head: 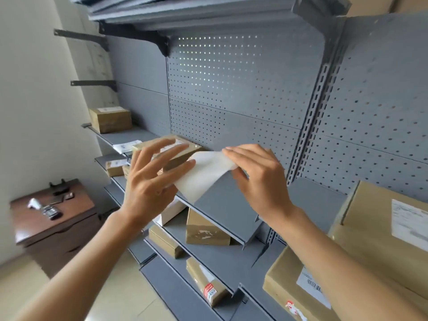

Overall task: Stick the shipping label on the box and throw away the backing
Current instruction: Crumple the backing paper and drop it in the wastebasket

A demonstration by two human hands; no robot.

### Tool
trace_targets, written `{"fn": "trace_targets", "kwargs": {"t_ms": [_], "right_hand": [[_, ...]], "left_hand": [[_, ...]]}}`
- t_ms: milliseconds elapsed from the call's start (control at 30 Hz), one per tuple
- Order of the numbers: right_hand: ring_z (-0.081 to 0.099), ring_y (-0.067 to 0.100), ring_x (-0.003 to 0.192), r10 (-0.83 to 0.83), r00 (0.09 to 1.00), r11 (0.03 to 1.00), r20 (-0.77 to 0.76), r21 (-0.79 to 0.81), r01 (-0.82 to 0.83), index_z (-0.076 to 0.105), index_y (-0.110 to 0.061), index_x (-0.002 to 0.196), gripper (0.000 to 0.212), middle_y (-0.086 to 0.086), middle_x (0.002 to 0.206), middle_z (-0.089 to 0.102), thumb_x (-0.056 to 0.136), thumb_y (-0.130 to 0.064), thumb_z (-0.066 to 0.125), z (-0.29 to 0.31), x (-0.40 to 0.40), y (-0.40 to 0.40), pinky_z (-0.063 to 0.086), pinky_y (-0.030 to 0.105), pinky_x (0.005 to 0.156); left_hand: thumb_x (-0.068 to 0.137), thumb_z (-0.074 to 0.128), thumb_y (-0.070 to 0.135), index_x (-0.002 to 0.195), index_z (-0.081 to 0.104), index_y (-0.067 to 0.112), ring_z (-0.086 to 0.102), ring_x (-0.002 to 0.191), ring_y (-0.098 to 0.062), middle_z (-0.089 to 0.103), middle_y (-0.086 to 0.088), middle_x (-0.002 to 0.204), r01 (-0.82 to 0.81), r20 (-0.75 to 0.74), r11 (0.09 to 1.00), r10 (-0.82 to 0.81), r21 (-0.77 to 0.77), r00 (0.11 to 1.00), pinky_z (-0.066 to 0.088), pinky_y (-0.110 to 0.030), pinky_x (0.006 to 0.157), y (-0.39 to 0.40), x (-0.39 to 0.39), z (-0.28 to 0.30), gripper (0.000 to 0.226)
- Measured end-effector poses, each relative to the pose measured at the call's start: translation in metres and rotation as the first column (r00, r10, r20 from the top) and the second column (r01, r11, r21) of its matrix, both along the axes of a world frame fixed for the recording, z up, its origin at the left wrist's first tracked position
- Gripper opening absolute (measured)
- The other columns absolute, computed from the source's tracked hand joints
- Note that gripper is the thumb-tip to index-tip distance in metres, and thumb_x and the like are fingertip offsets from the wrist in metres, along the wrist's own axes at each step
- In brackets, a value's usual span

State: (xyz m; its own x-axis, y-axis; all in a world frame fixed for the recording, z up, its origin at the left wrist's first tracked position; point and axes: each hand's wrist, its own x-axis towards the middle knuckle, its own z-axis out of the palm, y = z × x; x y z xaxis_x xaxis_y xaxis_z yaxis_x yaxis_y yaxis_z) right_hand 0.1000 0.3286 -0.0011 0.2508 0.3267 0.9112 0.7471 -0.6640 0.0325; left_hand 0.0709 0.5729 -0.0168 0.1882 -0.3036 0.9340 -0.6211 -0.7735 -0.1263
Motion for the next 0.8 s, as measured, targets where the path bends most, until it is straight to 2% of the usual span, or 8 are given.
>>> {"fn": "trace_targets", "kwargs": {"t_ms": [100,200,333,400,567,700,800], "right_hand": [[0.069,0.027,0.105,0.059,0.997,0.998,-0.051,0.001,-0.059,0.076,-0.006,0.112,0.022,0.005,0.114,0.076,0.095,-0.008,0.062,-0.035,0.007,0.032,0.053,0.044,0.078],[0.069,0.026,0.106,0.098,0.983,0.995,-0.155,-0.016,-0.102,0.076,-0.005,0.112,0.02,0.006,0.113,0.076,0.096,-0.009,0.065,-0.087,0.011,0.066,0.053,0.045,0.081],[0.069,0.026,0.104,0.138,0.94,0.986,-0.311,-0.043,-0.159,0.075,-0.004,0.112,0.02,0.006,0.11,0.076,0.096,-0.009,0.065,-0.169,0.013,0.098,0.054,0.043,0.083],[0.069,0.028,0.102,0.155,0.908,0.981,-0.39,-0.049,-0.188,0.075,-0.001,0.111,0.02,0.008,0.108,0.076,0.093,-0.004,0.068,-0.216,0.012,0.111,0.056,0.044,0.085],[0.07,0.028,0.102,0.158,0.835,0.967,-0.527,-0.088,-0.238,0.076,-0.003,0.111,0.021,0.007,0.109,0.076,0.092,-0.003,0.068,-0.34,0.007,0.13,0.057,0.044,0.084],[0.07,0.028,0.102,0.125,0.789,0.958,-0.601,-0.133,-0.253,0.076,-0.002,0.111,0.038,0.007,0.11,0.076,0.078,0.015,0.07,-0.441,-0.001,0.141,0.058,0.041,0.085],[0.07,0.028,0.101,0.125,0.782,0.955,-0.611,-0.139,-0.261,0.076,-0.002,0.11,0.038,0.007,0.11,0.076,0.081,0.01,0.054,-0.505,-0.005,0.148,0.058,0.041,0.084]], "left_hand": [[0.103,0.052,0.016,0.119,0.068,0.02,0.061,0.121,-0.038,0.068,-0.013,0.13,-0.077,-0.026,0.994,0.079,0.082,0.997,0.049,-0.054,0.086,0.034,-0.009,-0.03,0.023],[0.094,0.072,0.013,0.121,0.068,0.021,0.06,0.123,-0.036,0.069,-0.011,0.13,-0.141,-0.095,0.985,0.151,0.101,0.984,0.05,-0.052,0.086,0.068,-0.015,-0.076,0.028],[0.098,0.063,0.008,0.109,0.082,0.013,0.063,0.12,-0.036,0.072,-0.012,0.127,-0.189,-0.264,0.978,0.205,0.085,0.942,0.05,-0.05,0.087,0.099,-0.024,-0.155,0.022],[0.098,0.066,0.013,0.108,0.082,0.012,0.063,0.12,-0.035,0.072,-0.011,0.127,-0.196,-0.347,0.976,0.216,0.092,0.913,0.05,-0.049,0.089,0.11,-0.028,-0.199,0.019],[0.089,0.078,0.01,0.11,0.082,0.014,0.066,0.12,-0.036,0.072,-0.011,0.129,-0.204,-0.52,0.972,0.235,0.116,0.821,0.051,-0.05,0.089,0.133,-0.036,-0.311,0.022],[0.099,0.062,0.012,0.109,0.082,0.015,0.067,0.12,-0.035,0.072,-0.008,0.13,-0.196,-0.606,0.971,0.238,0.135,0.759,0.048,-0.043,0.088,0.146,-0.05,-0.407,0.022],[0.105,0.054,0.02,0.109,0.082,0.016,0.067,0.119,-0.034,0.072,-0.007,0.13,-0.189,-0.651,0.968,0.249,0.163,0.717,0.047,-0.043,0.089,0.151,-0.061,-0.476,0.029]]}}
